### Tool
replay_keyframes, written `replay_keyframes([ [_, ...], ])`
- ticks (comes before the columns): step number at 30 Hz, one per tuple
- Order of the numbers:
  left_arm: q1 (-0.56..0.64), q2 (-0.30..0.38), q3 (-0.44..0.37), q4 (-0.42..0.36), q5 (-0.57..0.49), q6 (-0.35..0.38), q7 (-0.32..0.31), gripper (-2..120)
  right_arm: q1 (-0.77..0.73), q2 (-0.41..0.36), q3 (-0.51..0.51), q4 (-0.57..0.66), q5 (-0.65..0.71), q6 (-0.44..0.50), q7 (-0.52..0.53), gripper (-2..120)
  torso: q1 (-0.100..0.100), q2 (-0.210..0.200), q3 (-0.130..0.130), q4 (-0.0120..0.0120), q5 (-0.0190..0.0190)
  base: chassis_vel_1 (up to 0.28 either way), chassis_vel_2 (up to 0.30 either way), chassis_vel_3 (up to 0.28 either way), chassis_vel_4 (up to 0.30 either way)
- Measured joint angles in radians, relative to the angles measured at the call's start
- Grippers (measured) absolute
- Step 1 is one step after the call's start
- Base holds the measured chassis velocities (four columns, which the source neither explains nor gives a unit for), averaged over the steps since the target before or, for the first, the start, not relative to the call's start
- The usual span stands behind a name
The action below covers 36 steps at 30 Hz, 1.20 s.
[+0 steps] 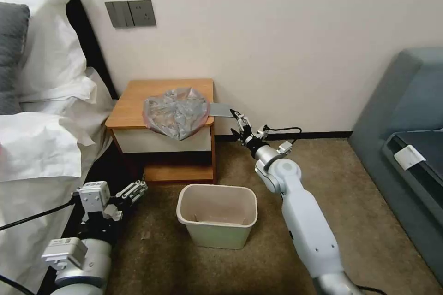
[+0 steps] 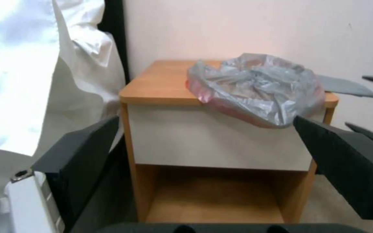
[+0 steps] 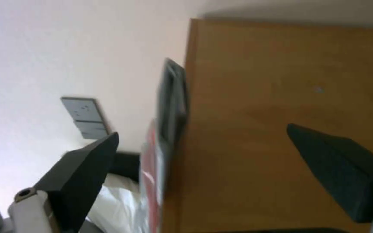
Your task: Pick up the garbage bag from the table and place it over the trash can.
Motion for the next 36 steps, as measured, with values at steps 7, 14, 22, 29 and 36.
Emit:
replay_keyframes([
  [7, 0.000, -0.007, 0.001, 0.000, 0.003, 0.000, 0.001, 100, 0.044, 0.016, -0.010, -0.052, -0.027, 0.012, -0.072, 83, 0.000, 0.000, 0.000, 0.0000, 0.0000, 0.000, 0.000, 0.000, 0.000],
  [14, -0.007, -0.007, 0.005, 0.000, 0.003, -0.001, 0.001, 100, 0.050, 0.024, -0.012, -0.051, -0.047, 0.026, -0.072, 53, 0.000, 0.000, 0.000, 0.0000, 0.0000, 0.000, 0.000, 0.000, 0.000],
  [22, -0.005, 0.000, 0.002, 0.000, 0.003, -0.006, 0.001, 100, 0.037, 0.024, -0.014, -0.027, -0.073, 0.026, -0.062, 26, 0.000, 0.000, 0.000, -0.0001, 0.0000, 0.000, 0.000, 0.000, 0.000],
  [29, -0.003, 0.001, 0.003, 0.000, 0.007, -0.014, -0.001, 100, 0.010, 0.019, -0.020, 0.031, -0.079, 0.036, -0.022, 4, 0.000, 0.000, 0.000, 0.0000, 0.0001, 0.000, 0.000, 0.000, 0.000],
  [36, -0.006, 0.004, 0.009, 0.000, 0.013, -0.022, -0.002, 100, -0.132, -0.040, -0.056, 0.264, -0.105, 0.067, 0.119, 0, 0.000, 0.000, 0.000, -0.0001, 0.0001, 0.000, 0.000, 0.000, 0.000],
])
